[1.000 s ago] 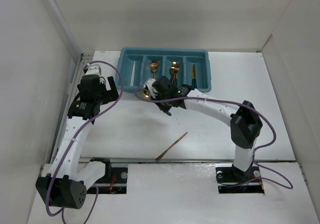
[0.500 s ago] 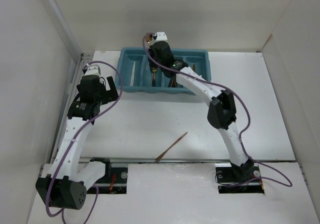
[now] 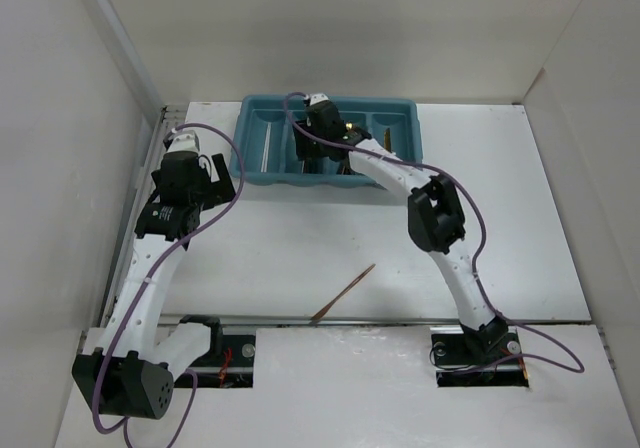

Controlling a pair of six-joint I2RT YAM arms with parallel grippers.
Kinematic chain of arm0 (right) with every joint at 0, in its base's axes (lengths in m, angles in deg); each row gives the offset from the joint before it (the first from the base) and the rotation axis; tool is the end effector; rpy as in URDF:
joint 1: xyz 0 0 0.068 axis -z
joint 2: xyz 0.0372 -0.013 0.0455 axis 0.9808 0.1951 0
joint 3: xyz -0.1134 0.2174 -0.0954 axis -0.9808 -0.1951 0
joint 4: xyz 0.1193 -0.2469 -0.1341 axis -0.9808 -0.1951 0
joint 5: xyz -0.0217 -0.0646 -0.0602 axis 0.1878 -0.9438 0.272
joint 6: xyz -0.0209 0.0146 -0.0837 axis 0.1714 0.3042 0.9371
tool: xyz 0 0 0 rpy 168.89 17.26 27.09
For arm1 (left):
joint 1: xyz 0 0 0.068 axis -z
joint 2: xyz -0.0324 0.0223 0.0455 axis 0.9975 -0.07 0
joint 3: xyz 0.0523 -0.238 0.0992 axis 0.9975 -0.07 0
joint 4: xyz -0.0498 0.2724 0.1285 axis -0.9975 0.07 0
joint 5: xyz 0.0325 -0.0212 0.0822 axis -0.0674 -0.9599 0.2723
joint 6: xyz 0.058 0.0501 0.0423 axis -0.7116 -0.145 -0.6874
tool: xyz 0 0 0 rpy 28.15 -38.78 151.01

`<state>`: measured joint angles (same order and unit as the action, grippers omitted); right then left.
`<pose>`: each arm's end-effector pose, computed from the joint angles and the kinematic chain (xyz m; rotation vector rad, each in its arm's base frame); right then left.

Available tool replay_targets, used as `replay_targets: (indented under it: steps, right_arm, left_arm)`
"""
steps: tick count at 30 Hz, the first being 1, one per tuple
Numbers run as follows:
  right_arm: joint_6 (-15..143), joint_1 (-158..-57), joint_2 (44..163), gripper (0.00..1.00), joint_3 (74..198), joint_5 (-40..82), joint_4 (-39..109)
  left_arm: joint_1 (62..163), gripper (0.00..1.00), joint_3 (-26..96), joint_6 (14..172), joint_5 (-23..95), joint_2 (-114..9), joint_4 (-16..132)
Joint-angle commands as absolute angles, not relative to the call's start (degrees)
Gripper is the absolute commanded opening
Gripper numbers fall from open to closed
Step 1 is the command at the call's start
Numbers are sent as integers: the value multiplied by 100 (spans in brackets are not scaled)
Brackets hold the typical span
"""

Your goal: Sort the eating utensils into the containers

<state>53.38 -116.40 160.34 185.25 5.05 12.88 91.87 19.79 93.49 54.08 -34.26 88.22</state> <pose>0.5039 0.3751 0.1832 -0.3154 2.2027 0.3779 0.3065 -0.0186 0.3128 -0.2114 2.0494 -0.0172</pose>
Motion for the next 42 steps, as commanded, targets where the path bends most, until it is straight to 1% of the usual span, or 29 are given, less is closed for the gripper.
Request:
replay_targets:
  steps: [1, 2, 3, 4, 5, 7, 8, 10, 11, 14, 15, 16, 17, 18, 22, 25, 31, 36, 38, 39, 40, 42]
  right_arm:
    - [6472, -11759, 15251, 67, 18962, 858, 1048]
    - [6779, -11759, 14902, 70, 18831, 858, 977]
    - [7444, -11846, 14689, 71, 18664, 927, 907]
    - [7781, -11934, 14461, 73, 18219, 1050, 715]
    - [8098, -11935, 13997, 74, 17953, 1129, 565]
    - [8933, -12075, 13564, 74, 17409, 1261, 117]
    - [9179, -12232, 13371, 74, 16762, 1262, -381]
    - [9778, -12488, 12712, 74, 15907, 1262, -719]
    - [9980, -12828, 12466, 74, 14937, 1262, -790]
    - [10473, -13401, 11473, 74, 13718, 1664, -554]
    - [10474, -13664, 11235, 74, 13105, 1762, -170]
    - [10544, -13728, 10833, 74, 12830, 1867, 60]
    - [10614, -13789, 10663, 76, 12574, 1964, 315]
    - [10615, -13894, 10549, 100, 12215, 2165, 691]
    - [10764, -14255, 10618, 100, 11913, 2237, 1011]
    - [10913, -14413, 11117, 100, 11913, 2106, 1072]
    - [11291, -14414, 11997, 92, 12228, 2413, 1100]
    - [11414, -14414, 12384, 89, 12405, 2326, 722]
    - [11414, -14414, 12446, 82, 12405, 2194, 652]
    - [11414, -14414, 12446, 76, 12405, 2046, 651]
    - [11362, -14414, 12507, 63, 12344, 1957, 582]
    - [11300, -14414, 12507, 52, 12343, 1834, 502]
  left_arm:
    - [9161, 100, 1964, 9399, 5355, -3378, 8599]
    - [9161, 100, 1964, 9399, 5355, -3378, 8599]
    - [9161, 100, 1964, 9399, 5355, -3378, 8599]
    - [9161, 100, 1964, 9399, 5355, -3378, 8599]
    - [9161, 100, 1964, 9399, 5355, -3378, 8599]
    - [9161, 100, 1964, 9399, 5355, -3325, 8599]
    - [9161, 100, 1964, 9399, 5355, -3264, 8599]
    - [9161, 100, 1903, 9399, 5355, -3211, 8599]
    - [9161, 100, 1902, 9399, 5355, -3211, 8599]
    - [9161, 100, 1850, 9399, 5224, -3149, 8546]
    - [9161, 100, 1850, 9399, 5223, -3149, 8546]
    - [9161, 100, 1850, 9399, 5223, -3149, 8546]
    - [9161, 100, 1850, 9399, 5145, -3149, 8546]
    - [9161, 100, 1850, 9399, 5092, -3149, 8546]
    - [9161, 100, 1797, 9399, 4977, -3036, 8546]
    - [9161, 100, 1744, 9451, 4977, -2983, 8546]
    - [9161, 100, 1744, 9451, 4977, -2982, 8546]
    - [9161, 100, 1744, 9399, 5038, -2982, 8546]
    - [9161, 100, 1744, 9399, 5091, -2982, 8546]
    - [9161, 100, 1744, 9399, 5091, -2982, 8546]
    - [9161, 100, 1744, 9399, 5091, -2982, 8546]
    - [9161, 100, 1744, 9399, 5091, -2982, 8546]
